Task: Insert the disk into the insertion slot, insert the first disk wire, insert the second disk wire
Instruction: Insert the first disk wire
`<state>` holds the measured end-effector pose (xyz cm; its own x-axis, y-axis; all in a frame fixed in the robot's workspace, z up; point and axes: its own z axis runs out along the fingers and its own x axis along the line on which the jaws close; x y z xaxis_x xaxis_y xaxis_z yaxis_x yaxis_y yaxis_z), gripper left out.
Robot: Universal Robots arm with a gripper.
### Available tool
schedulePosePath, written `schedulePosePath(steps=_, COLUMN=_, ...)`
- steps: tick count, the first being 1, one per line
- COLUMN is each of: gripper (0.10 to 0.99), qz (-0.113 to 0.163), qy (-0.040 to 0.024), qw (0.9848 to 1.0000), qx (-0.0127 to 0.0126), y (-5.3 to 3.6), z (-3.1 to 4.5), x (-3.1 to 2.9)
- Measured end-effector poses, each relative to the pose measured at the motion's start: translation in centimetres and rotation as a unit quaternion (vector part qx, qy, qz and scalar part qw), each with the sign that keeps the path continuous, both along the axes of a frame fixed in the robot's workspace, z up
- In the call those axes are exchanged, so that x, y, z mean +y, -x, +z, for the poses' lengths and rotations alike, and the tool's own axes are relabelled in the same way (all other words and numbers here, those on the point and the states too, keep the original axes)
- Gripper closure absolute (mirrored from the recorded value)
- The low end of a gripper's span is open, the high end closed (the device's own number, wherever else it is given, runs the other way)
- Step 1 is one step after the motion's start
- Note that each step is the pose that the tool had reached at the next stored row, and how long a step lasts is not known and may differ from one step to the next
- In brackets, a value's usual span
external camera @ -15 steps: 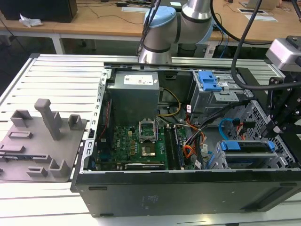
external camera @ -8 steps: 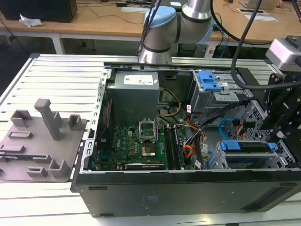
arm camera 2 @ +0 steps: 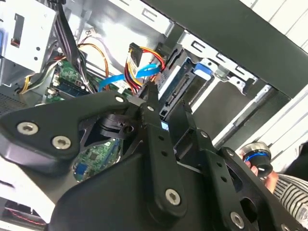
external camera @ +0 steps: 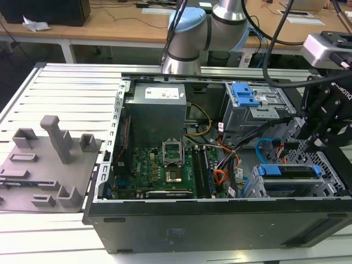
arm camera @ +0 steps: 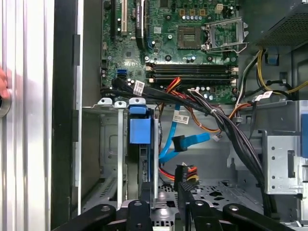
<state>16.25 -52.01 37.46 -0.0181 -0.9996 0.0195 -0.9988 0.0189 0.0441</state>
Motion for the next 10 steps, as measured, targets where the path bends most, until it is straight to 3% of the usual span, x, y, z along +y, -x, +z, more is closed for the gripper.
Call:
schedulePosePath(steps=8, gripper=0.725, qz=-0.002, qy=0.0, qw=1.0, qx=0.0, y=0.37, z=-0.54, x=1.06)
schedulePosePath(steps=10, gripper=0.725, qz=-0.01, qy=-0.0001, qw=1.0, qx=0.0, y=0.47, z=-1.33, x=1.53)
